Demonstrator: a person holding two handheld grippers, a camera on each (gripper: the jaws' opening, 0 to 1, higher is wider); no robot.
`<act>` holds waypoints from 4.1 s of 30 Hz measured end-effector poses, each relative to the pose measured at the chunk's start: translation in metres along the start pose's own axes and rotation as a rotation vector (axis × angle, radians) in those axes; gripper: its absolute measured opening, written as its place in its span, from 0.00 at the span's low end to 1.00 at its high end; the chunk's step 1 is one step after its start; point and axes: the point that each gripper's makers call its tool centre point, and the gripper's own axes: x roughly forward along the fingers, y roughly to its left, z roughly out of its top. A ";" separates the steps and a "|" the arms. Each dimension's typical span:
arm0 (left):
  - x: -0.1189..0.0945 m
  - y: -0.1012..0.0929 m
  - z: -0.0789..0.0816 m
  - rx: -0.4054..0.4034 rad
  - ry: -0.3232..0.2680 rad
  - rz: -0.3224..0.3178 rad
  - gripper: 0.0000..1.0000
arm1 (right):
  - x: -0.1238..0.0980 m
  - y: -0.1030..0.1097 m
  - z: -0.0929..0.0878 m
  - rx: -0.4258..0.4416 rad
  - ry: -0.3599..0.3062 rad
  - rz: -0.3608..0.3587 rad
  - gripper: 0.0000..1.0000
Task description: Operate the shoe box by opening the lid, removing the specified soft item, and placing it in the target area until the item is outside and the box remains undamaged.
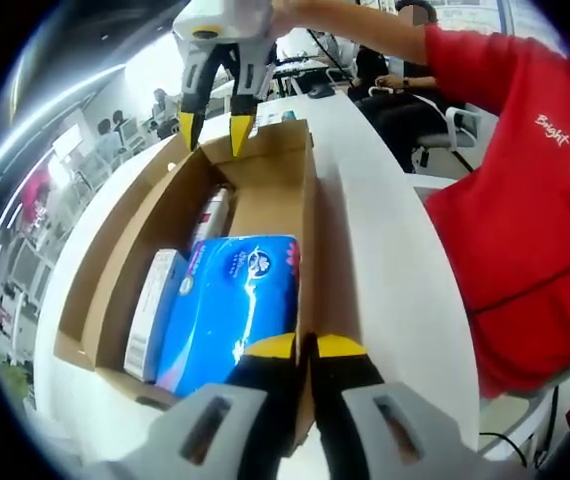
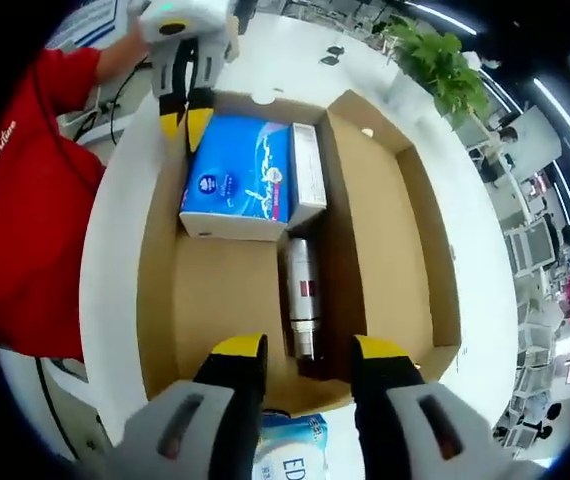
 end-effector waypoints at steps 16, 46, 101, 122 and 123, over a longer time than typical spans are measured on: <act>0.000 0.000 0.002 -0.001 0.002 0.004 0.04 | 0.048 0.004 -0.008 -0.026 0.036 -0.020 0.28; 0.000 0.000 0.002 0.005 -0.002 0.012 0.05 | 0.075 0.010 -0.011 0.015 0.082 0.017 0.31; -0.001 0.000 0.002 0.004 0.003 0.010 0.05 | 0.028 0.012 0.006 0.160 0.010 0.039 0.19; -0.001 -0.001 0.002 0.005 0.003 0.007 0.05 | 0.016 0.010 -0.016 -0.014 0.104 -0.018 0.20; -0.001 -0.002 0.003 0.006 0.002 0.008 0.05 | 0.017 0.010 -0.017 -0.018 0.104 -0.016 0.20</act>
